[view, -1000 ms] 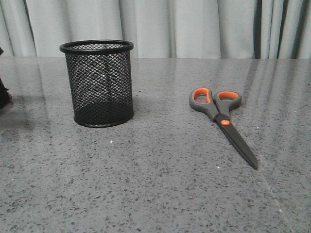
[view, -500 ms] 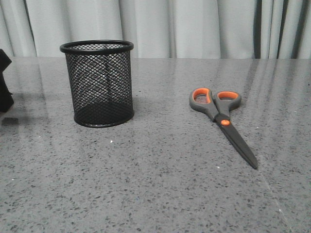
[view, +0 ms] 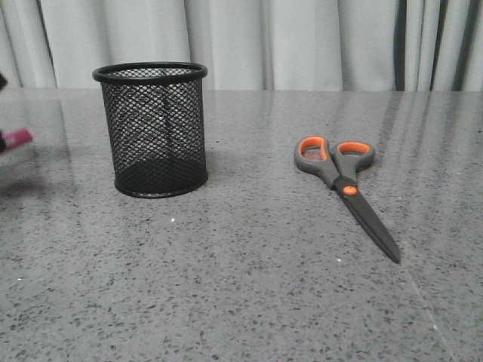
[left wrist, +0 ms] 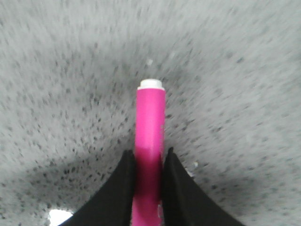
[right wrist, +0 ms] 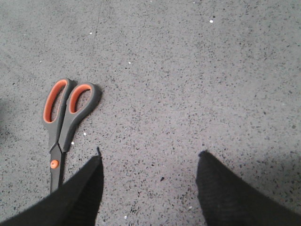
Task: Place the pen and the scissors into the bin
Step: 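Close the left gripper on the pink marker and lift it, then carry the marker over the mesh cup and release it inside, then lower the right gripper onto the scissors' grey-orange handles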
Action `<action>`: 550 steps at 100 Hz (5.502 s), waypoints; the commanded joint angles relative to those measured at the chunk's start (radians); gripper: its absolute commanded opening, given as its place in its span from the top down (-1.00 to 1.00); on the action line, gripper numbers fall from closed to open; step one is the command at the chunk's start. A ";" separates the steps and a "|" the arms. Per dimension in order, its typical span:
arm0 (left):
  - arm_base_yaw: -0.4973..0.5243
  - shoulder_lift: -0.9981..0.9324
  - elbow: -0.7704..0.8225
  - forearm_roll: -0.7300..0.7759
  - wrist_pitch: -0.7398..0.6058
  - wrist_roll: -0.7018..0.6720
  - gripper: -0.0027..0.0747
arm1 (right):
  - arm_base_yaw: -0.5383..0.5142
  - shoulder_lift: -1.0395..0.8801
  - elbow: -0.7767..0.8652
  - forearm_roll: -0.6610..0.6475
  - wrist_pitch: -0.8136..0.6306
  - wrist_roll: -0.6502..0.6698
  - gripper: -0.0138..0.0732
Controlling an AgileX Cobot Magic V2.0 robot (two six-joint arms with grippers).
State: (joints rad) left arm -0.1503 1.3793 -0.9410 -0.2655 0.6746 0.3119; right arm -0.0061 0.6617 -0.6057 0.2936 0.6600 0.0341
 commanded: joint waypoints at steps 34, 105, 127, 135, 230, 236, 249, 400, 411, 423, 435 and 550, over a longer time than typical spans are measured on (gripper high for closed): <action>-0.244 -0.270 -0.025 -0.102 -0.396 0.025 0.99 | 0.001 0.004 -0.036 -0.001 -0.073 -0.012 -0.22; -0.500 -0.009 -0.025 -0.118 -0.758 0.028 0.99 | 0.001 0.004 -0.036 -0.001 -0.073 -0.012 -0.22; -0.500 0.032 -0.025 -0.118 -0.760 0.028 0.99 | 0.001 0.004 -0.036 -0.001 -0.073 -0.012 -0.22; -0.500 0.034 -0.025 -0.118 -0.762 0.028 0.99 | 0.001 0.004 -0.036 -0.001 -0.073 -0.012 -0.22; -0.493 -0.085 -0.025 -0.098 -0.757 0.028 0.04 | 0.001 0.004 -0.036 -0.001 -0.109 -0.012 -0.22; -0.480 -0.123 -0.025 -0.072 -0.758 0.029 0.04 | 0.001 0.004 -0.036 -0.001 -0.111 -0.012 -0.22; -0.416 -0.208 -0.025 -0.048 -0.751 0.029 0.10 | 0.001 0.004 -0.036 -0.001 -0.108 -0.012 -0.22; 0.067 -0.628 0.176 -0.093 -0.469 0.027 0.13 | 0.341 0.397 -0.420 -0.111 0.103 -0.034 -0.22; 0.067 -0.628 0.176 -0.093 -0.469 0.027 0.13 | 0.425 0.463 -0.484 -0.203 0.132 0.050 -0.22; 0.067 -0.628 0.176 -0.093 -0.471 0.027 0.13 | 0.488 0.548 -0.549 -0.303 0.189 0.150 -0.22; 0.067 -0.628 0.176 -0.093 -0.473 0.027 0.13 | 0.508 0.635 -0.586 -0.318 0.237 0.170 -0.22; 0.067 -0.628 0.176 -0.093 -0.473 0.027 0.13 | 0.529 0.940 -0.618 -0.265 0.153 0.202 -0.22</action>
State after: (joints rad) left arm -0.0850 0.7566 -0.7343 -0.3413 0.2759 0.3435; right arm 0.5227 1.6246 -1.1932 0.0343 0.8464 0.2358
